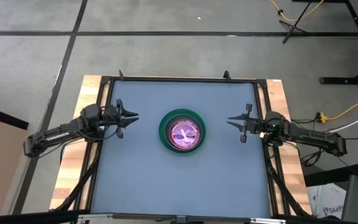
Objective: Stack plastic plates
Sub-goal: Return to Home Position
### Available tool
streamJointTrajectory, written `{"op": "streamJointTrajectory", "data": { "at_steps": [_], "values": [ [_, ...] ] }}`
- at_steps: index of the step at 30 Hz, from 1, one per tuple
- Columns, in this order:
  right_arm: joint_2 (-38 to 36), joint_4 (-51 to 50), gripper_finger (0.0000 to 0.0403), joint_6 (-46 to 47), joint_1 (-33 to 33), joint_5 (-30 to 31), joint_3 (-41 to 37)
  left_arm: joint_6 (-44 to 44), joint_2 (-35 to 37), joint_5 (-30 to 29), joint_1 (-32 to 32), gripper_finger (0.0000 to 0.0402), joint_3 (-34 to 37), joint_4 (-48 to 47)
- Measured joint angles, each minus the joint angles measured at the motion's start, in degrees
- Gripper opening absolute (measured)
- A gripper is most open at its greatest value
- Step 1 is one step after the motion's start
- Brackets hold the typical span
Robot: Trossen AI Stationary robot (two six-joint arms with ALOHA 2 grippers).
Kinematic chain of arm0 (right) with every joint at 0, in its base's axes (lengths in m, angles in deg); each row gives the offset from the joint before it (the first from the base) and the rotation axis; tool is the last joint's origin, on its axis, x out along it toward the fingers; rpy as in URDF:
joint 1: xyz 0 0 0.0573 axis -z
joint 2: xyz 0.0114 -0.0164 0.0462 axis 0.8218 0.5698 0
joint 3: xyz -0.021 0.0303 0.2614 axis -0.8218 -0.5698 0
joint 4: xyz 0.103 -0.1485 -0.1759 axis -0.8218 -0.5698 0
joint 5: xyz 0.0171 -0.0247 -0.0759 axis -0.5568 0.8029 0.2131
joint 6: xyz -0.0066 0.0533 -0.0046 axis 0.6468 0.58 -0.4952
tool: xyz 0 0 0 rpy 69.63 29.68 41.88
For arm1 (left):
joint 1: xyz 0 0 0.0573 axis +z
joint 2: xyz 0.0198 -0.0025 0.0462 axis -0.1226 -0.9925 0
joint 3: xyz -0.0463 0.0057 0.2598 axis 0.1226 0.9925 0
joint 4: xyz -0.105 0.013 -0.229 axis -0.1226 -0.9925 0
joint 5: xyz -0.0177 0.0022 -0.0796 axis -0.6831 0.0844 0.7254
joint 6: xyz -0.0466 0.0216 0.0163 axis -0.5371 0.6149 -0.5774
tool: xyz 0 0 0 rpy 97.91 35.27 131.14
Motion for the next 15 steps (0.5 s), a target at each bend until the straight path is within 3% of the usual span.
{"op": "streamJointTrajectory", "data": {
  "at_steps": [5, 15],
  "values": [
    [-1.09, 0.00, 0.0072, -0.01, 0.00, 0.00, 0.00, 0.00, 0.21, -4.05, -4.92, 0.0084, 0.00, -0.23],
    [-7.75, 0.28, 0.0072, -0.01, 0.00, -0.04, -0.02, 0.00, 0.22, -4.40, -10.09, 0.0084, 0.00, -0.11]
  ]
}}
